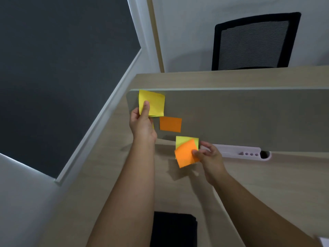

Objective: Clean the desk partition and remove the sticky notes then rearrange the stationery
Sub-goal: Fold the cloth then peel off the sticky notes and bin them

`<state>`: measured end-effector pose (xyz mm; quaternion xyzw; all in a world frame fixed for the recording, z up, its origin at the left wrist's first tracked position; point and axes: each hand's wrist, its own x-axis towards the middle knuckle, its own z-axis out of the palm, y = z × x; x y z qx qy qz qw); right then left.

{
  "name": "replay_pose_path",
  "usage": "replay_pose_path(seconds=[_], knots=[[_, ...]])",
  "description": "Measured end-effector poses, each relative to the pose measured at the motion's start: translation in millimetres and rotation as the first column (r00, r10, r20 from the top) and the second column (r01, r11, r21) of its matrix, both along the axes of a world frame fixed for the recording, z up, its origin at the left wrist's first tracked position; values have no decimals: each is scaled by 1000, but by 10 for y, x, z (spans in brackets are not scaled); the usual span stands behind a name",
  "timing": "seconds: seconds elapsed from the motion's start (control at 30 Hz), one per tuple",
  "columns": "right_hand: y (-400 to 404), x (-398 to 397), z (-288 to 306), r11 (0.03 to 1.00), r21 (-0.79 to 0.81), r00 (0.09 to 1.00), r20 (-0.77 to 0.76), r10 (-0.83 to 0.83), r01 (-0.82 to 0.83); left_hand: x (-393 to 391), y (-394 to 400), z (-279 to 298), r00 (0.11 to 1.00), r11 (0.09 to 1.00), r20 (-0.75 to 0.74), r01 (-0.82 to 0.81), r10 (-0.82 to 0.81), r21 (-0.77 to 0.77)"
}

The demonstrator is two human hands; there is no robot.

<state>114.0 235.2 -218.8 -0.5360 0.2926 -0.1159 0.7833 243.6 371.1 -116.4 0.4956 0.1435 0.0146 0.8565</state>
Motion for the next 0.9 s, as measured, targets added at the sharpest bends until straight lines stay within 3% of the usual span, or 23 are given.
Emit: replay_pose_path(seconds=[0.1, 0.33, 0.53, 0.7, 0.9], knots=[[55, 99, 67, 999, -32, 999, 14, 43, -43, 28, 0, 15, 1000, 996, 11, 27, -26, -80], [336, 482, 263, 992, -127, 993, 116, 32, -17, 32, 108, -35, 999, 996, 43, 29, -26, -81], [526, 639, 341, 991, -65, 981, 161, -107, 118, 38, 375, -406, 999, 999, -22, -37, 36, -32], [689, 651, 291, 933, -176, 946, 139, -293, 315, 159, 379, -653, 988, 987, -133, -52, 73, 153], [748, 659, 289, 955, -120, 960, 111, -259, 271, 177, 344, -648, 990, 996, -135, -28, 40, 86]])
